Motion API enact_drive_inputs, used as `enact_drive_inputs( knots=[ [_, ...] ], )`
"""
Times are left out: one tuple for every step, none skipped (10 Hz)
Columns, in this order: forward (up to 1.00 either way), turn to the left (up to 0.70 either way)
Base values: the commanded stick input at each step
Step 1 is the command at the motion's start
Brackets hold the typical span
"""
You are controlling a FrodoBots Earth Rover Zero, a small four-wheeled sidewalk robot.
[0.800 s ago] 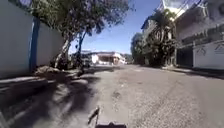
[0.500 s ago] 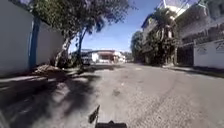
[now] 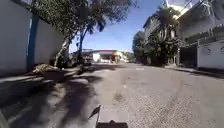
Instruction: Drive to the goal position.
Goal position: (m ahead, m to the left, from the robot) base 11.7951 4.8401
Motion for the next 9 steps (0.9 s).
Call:
enact_drive_inputs(
  knots=[
    [0.70,-0.15],
    [0.70,-0.12],
    [0.70,-0.08],
    [0.70,-0.05],
    [0.70,-0.03],
    [0.70,-0.03],
    [0.70,-0.03],
    [0.70,-0.03],
    [0.70,-0.03]
  ],
)
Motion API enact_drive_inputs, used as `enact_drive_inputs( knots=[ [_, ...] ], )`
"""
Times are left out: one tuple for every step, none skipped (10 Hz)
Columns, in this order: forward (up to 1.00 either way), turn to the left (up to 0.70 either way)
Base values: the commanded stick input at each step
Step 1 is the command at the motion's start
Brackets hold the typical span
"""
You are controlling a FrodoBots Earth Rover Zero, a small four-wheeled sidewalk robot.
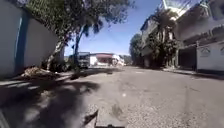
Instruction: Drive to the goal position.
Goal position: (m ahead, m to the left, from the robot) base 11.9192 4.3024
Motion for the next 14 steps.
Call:
enact_drive_inputs(
  knots=[
    [0.70,-0.03],
    [0.70,-0.03],
    [0.70,-0.03],
    [0.70,-0.03],
    [0.70,-0.03],
    [0.70,-0.03],
    [0.70,-0.03],
    [0.70,-0.03],
    [0.70,-0.03],
    [0.70,-0.13],
    [0.70,-0.24],
    [0.70,-0.34],
    [0.70,-0.35],
    [0.70,-0.35]
  ],
)
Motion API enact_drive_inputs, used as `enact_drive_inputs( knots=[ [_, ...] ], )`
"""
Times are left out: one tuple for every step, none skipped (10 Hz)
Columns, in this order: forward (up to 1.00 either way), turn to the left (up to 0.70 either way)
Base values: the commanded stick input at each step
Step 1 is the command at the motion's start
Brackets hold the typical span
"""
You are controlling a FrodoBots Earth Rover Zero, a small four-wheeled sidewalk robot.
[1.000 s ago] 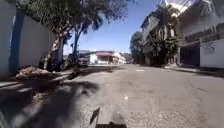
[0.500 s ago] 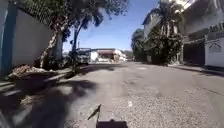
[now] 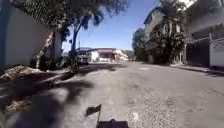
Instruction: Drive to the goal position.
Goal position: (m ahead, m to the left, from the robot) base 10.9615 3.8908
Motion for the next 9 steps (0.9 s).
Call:
enact_drive_inputs(
  knots=[
    [0.70,-0.35],
    [0.70,-0.35],
    [0.70,-0.35],
    [0.70,-0.35],
    [0.70,-0.35],
    [0.70,-0.35],
    [0.70,-0.35],
    [0.70,-0.35],
    [0.70,-0.35]
  ],
)
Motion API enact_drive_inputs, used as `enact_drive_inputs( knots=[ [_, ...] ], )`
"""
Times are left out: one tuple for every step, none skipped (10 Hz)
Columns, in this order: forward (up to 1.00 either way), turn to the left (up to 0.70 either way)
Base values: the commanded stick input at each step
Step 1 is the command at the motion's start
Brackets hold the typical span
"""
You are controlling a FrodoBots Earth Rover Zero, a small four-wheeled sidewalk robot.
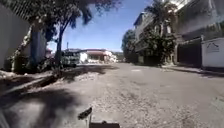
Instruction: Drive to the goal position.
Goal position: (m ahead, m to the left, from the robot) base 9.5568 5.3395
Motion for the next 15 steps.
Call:
enact_drive_inputs(
  knots=[
    [0.70,-0.35],
    [0.70,-0.24],
    [0.70,-0.17],
    [0.70,-0.14],
    [0.70,-0.11],
    [0.70,-0.08],
    [0.70,-0.05],
    [0.70,-0.03],
    [0.70,-0.03],
    [0.70,-0.03],
    [0.70,-0.03],
    [0.70,-0.03],
    [0.70,-0.03],
    [0.70,-0.03],
    [0.70,-0.03]
  ],
)
